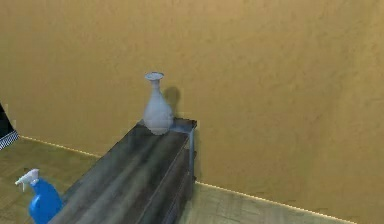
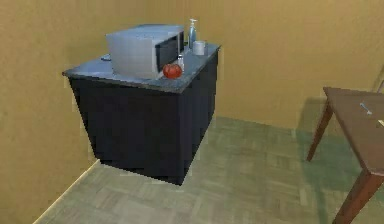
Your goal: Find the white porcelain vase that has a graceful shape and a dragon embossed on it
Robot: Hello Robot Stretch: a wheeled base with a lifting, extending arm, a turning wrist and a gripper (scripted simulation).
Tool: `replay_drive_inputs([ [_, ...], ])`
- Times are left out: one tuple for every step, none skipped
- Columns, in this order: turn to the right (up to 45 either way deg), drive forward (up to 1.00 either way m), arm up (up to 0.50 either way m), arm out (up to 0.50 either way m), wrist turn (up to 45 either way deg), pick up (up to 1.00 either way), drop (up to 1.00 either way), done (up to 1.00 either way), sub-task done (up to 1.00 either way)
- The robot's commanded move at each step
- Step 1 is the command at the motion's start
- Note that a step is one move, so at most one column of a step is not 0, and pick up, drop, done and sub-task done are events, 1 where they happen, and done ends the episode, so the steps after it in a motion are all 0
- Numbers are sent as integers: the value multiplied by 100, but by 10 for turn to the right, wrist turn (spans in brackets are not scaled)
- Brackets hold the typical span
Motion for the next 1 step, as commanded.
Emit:
replay_drive_inputs([
  [450,0,0,0,0,0,0,0,0],
])
